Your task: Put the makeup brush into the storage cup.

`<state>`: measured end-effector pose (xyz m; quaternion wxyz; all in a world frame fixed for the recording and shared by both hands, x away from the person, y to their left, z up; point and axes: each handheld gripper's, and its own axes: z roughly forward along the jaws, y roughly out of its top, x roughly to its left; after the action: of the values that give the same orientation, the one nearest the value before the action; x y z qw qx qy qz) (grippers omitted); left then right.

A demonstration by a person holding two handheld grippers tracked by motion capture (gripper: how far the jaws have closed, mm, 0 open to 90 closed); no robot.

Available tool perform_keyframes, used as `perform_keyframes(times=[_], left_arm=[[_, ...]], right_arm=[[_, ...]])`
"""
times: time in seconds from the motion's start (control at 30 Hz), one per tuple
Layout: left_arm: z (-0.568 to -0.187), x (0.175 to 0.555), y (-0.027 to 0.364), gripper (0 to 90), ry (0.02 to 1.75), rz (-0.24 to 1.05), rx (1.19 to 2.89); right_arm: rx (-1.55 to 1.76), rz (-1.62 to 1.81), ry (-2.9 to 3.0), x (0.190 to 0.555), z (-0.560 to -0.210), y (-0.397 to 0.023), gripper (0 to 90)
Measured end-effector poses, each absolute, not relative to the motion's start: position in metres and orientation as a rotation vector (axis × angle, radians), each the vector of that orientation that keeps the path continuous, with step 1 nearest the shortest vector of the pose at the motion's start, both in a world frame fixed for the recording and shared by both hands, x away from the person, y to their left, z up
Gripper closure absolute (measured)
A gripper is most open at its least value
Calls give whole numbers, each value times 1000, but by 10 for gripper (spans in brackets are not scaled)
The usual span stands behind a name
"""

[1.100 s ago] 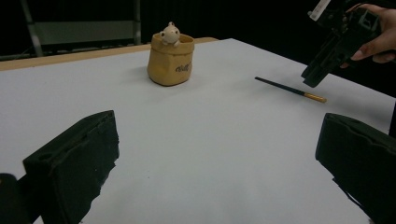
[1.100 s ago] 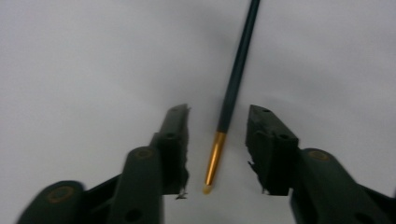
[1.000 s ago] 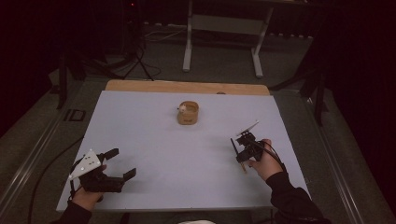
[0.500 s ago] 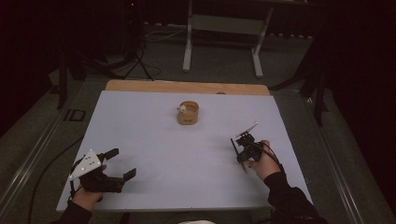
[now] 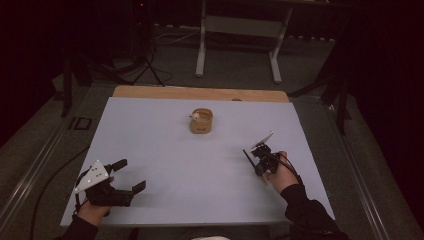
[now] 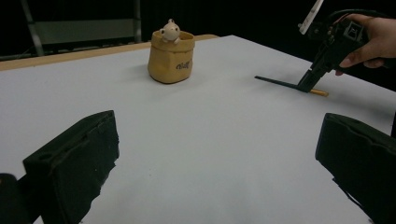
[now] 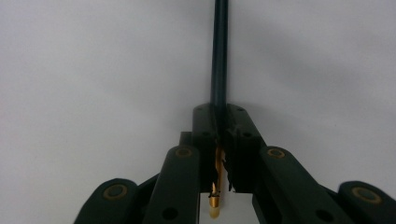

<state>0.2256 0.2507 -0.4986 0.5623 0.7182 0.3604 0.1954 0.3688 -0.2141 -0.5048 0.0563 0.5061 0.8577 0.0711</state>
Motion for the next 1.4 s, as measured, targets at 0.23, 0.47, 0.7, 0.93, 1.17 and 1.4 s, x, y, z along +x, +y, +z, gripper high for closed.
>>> perform_keyframes(times=[0.23,0.47,0.7,0.93,1.17,1.4], left_arm=[[-498,225,251,3,847,461,1692],[-498,225,250,3,844,461,1695],[-498,225,248,3,840,459,1703],[-498,225,247,3,841,453,1704],[-497,225,243,3,831,444,1715],[-498,226,240,3,830,434,1727]], right_arm=[[1508,236,2623,371,-496,-217,835],[1445,274,2707,371,-488,-223,836],[1237,323,2822,368,-483,-216,836],[1106,339,2913,365,-484,-208,836],[906,332,3019,361,-481,-195,836],[766,374,3105,359,-478,-184,835]])
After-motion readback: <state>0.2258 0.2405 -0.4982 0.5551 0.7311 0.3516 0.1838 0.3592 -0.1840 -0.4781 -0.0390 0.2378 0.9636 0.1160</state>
